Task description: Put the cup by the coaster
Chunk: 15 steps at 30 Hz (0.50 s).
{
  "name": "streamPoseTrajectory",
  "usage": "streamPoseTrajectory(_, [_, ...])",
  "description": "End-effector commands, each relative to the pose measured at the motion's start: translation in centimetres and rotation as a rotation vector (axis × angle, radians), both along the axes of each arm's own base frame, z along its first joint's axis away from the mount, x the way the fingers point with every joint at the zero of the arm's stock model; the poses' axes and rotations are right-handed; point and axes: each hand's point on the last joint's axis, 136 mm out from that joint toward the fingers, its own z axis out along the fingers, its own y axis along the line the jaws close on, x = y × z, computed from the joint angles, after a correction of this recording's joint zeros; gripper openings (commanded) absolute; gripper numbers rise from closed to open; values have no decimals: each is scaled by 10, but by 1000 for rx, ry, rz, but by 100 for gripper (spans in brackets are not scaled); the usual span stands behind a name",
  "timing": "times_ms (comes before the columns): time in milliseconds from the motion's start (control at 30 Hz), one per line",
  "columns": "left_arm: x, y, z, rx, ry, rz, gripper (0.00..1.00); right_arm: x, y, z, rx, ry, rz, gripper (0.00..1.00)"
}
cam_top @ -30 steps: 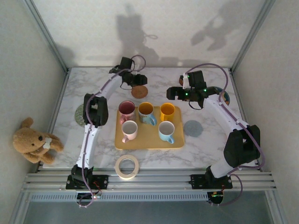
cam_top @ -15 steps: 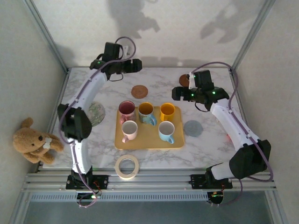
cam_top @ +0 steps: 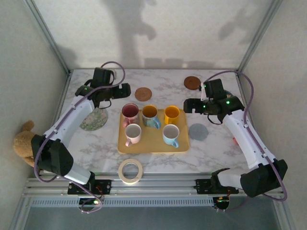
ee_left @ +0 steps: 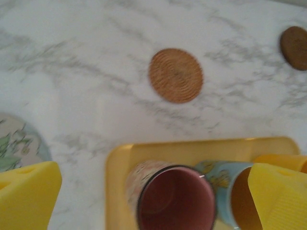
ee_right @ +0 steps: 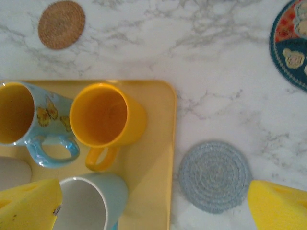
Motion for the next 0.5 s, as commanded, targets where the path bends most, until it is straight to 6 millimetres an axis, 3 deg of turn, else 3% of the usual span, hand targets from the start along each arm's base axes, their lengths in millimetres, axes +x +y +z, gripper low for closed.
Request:
streamPoseTrajectory(0, [-24,37,-27,25,89,119,98,-19,16,-3,96,39,49,99])
streamPoseTrajectory(233, [-60,62,-85,29,222,180,97,-37,58,18,349,-45,231,99])
streamPoseTrajectory(467, [-76,77,-136,20,324,221,95,-47,92,27,416,-88,400,99])
